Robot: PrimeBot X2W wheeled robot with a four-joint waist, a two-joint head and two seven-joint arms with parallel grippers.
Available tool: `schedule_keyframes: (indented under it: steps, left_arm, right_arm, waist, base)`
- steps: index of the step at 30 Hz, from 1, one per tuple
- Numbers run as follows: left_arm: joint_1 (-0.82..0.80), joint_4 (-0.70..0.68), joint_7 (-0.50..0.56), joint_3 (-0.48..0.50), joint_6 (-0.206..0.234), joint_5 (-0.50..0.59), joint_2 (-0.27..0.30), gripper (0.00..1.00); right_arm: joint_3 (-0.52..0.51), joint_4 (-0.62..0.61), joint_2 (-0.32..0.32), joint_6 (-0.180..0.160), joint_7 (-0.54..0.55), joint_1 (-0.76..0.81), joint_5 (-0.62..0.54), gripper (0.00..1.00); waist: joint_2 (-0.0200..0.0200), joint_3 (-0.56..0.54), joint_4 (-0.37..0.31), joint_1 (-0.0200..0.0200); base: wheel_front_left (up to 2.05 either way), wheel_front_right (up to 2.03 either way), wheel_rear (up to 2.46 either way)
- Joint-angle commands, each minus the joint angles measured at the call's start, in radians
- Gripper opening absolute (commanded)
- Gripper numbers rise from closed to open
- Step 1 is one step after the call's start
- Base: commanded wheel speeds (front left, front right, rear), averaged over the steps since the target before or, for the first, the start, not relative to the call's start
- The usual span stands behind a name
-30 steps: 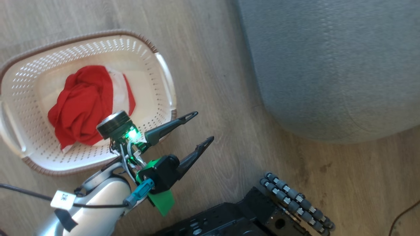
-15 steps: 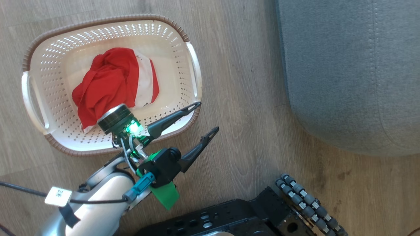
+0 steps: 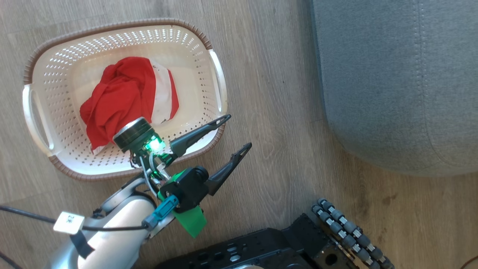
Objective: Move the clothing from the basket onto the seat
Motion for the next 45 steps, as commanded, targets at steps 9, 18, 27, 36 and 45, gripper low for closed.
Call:
schedule_keyframes:
  steps: [9,18,27,36,45]
  left_arm:
    - [0.003,-0.009,-0.005,-0.003,-0.008,0.005,-0.021,1.00]
    - [0.004,0.015,-0.005,-0.056,-0.014,-0.004,-0.068,1.00]
    - [0.015,0.031,-0.005,-0.048,-0.016,-0.015,-0.142,1.00]
    - [0.064,0.052,-0.005,-0.027,-0.016,-0.020,-0.210,1.00]
    - [0.132,0.066,-0.005,0.022,-0.014,-0.028,-0.264,1.00]
  right_arm:
    - [-0.021,-0.002,-0.025,0.000,0.022,-0.015,-0.058,1.00]
    - [-0.057,0.022,-0.019,0.000,0.191,0.023,-0.124,1.00]
    - [0.012,0.057,0.029,0.000,0.382,0.041,-0.191,1.00]
    - [0.102,0.074,0.042,0.000,0.410,0.058,-0.201,1.00]
    - [0.175,0.084,0.100,0.000,0.403,0.079,-0.095,1.00]
  waist:
    - [0.0000,-0.052,0.008,0.0000]
    - [0.0000,-0.140,0.022,0.0000]
    - [0.0000,-0.269,0.033,0.0000]
    - [0.0000,-0.395,0.044,0.0000]
    - [0.0000,-0.518,0.060,0.0000]
  base:
    - [0.00,0.00,0.00]
    - [0.00,0.00,0.00]
    - [0.00,0.00,0.00]
    - [0.00,0.00,0.00]
    - [0.00,0.00,0.00]
